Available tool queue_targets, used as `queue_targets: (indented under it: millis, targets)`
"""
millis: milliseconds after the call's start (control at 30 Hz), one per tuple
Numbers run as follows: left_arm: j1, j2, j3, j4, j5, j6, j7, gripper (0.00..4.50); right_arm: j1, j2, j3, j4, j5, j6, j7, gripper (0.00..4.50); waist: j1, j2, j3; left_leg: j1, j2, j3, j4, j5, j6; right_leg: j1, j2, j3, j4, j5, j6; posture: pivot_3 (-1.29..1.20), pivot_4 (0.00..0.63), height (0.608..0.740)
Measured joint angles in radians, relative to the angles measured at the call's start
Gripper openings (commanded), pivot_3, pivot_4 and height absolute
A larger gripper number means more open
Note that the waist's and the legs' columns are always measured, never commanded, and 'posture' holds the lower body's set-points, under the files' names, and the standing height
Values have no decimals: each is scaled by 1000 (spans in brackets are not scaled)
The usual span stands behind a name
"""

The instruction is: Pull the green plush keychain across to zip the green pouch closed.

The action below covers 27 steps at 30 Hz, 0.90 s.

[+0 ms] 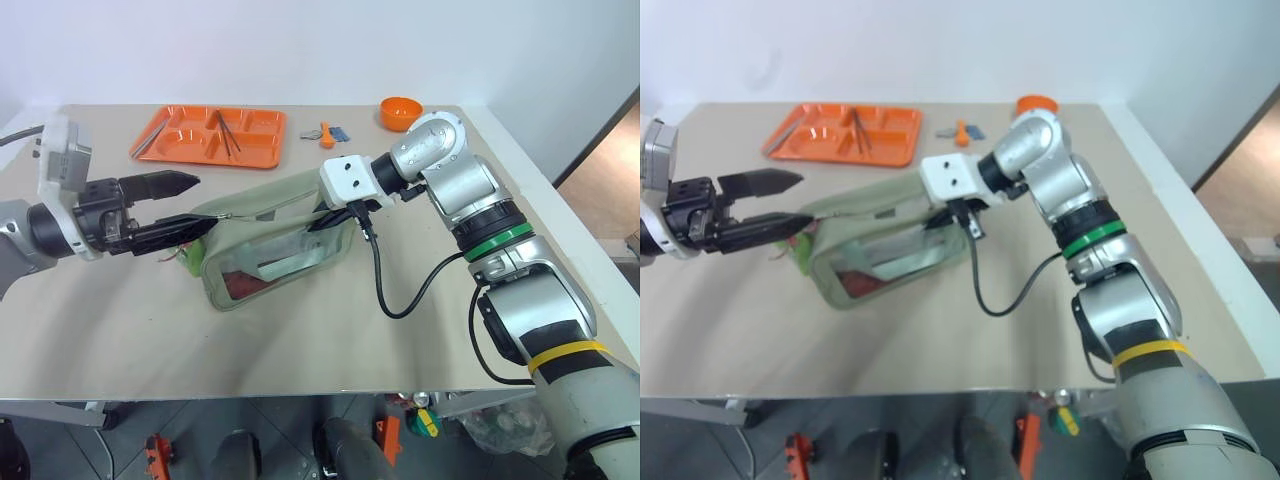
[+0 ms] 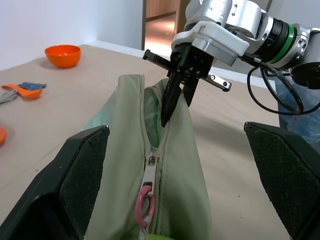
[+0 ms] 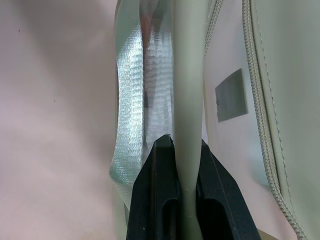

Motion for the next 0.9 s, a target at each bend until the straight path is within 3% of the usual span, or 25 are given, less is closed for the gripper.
queue_targets:
  millis: [233, 467, 667, 900]
  targets:
    - [59, -38, 11, -11, -15, 1, 28, 4500, 13, -105, -34, -92, -29, 204, -62, 59, 7, 1, 0, -2, -3, -2, 0, 0, -1, 0, -1, -1, 0, 0, 0, 0, 150, 740]
    - [87, -63, 32, -44, -42, 1, 59, 4500, 116, -235, -43, -446, -22, 535, -34, 59, 1, 4, 2, -2, -2, -3, -1, 0, -1, -1, -1, -1, 0, -3, 3, 0, 150, 740]
    - [91, -83, 32, -49, -46, 0, 70, 4500, 116, -227, -51, -687, 59, 815, -41, 59, -3, 4, 2, -1, 1, -6, -1, 0, -1, -1, 2, -2, 1, -2, -2, 0, 150, 740]
    - [92, -83, 32, -49, -56, 1, 76, 4500, 129, -216, -51, -793, 132, 951, -96, 59, 0, 4, 2, -2, -1, -8, -1, 1, -2, 0, 1, -6, 1, -3, -2, 0, 150, 740]
